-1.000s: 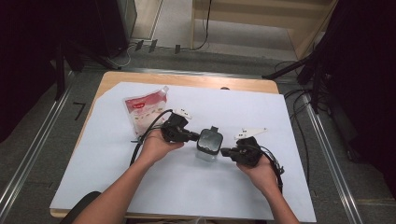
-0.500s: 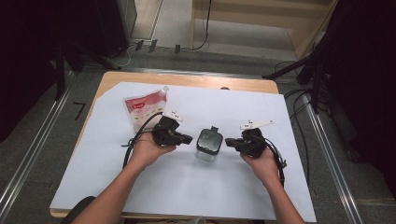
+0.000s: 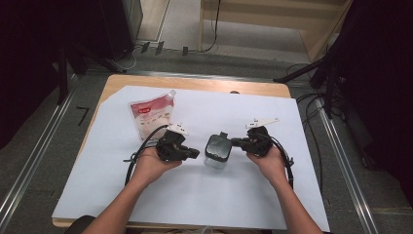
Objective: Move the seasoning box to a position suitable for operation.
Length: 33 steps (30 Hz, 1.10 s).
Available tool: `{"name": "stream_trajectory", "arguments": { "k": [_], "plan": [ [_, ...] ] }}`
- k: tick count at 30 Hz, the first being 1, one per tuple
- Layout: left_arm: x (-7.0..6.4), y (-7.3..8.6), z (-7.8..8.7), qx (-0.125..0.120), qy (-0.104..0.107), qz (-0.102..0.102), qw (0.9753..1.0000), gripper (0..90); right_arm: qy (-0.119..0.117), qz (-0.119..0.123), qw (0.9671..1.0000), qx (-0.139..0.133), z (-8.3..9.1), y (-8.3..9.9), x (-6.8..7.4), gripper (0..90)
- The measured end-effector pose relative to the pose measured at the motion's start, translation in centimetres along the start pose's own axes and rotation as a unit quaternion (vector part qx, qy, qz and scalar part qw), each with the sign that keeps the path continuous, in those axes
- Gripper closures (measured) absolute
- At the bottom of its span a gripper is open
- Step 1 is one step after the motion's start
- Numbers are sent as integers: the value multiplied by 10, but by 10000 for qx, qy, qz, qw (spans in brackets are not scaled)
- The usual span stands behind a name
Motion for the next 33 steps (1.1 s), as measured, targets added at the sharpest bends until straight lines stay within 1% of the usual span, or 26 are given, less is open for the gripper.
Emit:
{"name": "stream_trajectory", "arguments": {
  "k": [1,2,4,7,8,9,11,12,13,15,16,18,22,25,29,30,31,32,33],
  "plan": [
    [-2,1,0,-74,123,45,9999,889,-6,8,10000,-1,-1,-1,0,900],
    [-3,1,-1,-78,131,52,9999,889,-22,11,10000,18,-2,-1,0,900],
    [-7,2,-2,-40,100,-62,9999,890,-43,35,10000,26,-4,-2,1,900],
    [-11,4,-5,-1,139,-84,9999,891,-76,79,9999,34,-7,-3,3,900],
    [-12,4,-6,39,154,-124,9998,890,-89,57,9999,48,-7,-3,3,900],
    [-13,4,-7,59,146,-103,9998,890,-113,88,9999,46,-8,-3,4,900],
    [-15,4,-10,94,223,-119,9996,890,-128,99,9999,60,-9,-3,5,900],
    [-16,4,-12,46,280,-83,9996,889,-138,109,9998,64,-9,-3,5,900],
    [-17,4,-14,71,286,-97,9995,890,-136,129,9998,96,-9,-2,6,900],
    [-17,4,-16,112,252,-126,9995,889,-94,136,9998,110,-9,-1,7,900],
    [-17,4,-17,127,268,-142,9995,889,-91,125,9998,120,-8,-1,7,900],
    [-16,5,-19,203,229,-201,9993,889,-112,109,9998,107,-7,-1,7,900],
    [-15,4,-19,241,248,-214,9992,891,-100,129,9998,90,-7,0,7,900],
    [-14,4,-19,273,267,-237,9990,892,-72,122,9998,126,-6,1,8,900],
    [-11,3,-20,311,228,-202,9990,891,-53,134,9998,136,-4,3,9,900],
    [-10,3,-20,312,242,-167,9991,892,-52,156,9998,143,-4,3,9,900],
    [-8,3,-20,330,239,-197,9990,892,-53,180,9997,150,-4,3,9,900],
    [-8,3,-20,340,194,-169,9991,891,-58,186,9997,143,-4,3,10,900],
    [-7,3,-20,338,194,-151,9991,891,-63,181,9997,137,-3,4,10,900]
  ]
}}
Point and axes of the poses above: each handheld gripper's, and its own axes: z roughly backward along the jaws, y roughly out of its underside, x roughly to its left, the point moved 4 cm from there along -z, roughly forward along the jaws, and after that the axes turned 10 degrees about -x, right-handed, at the moved point
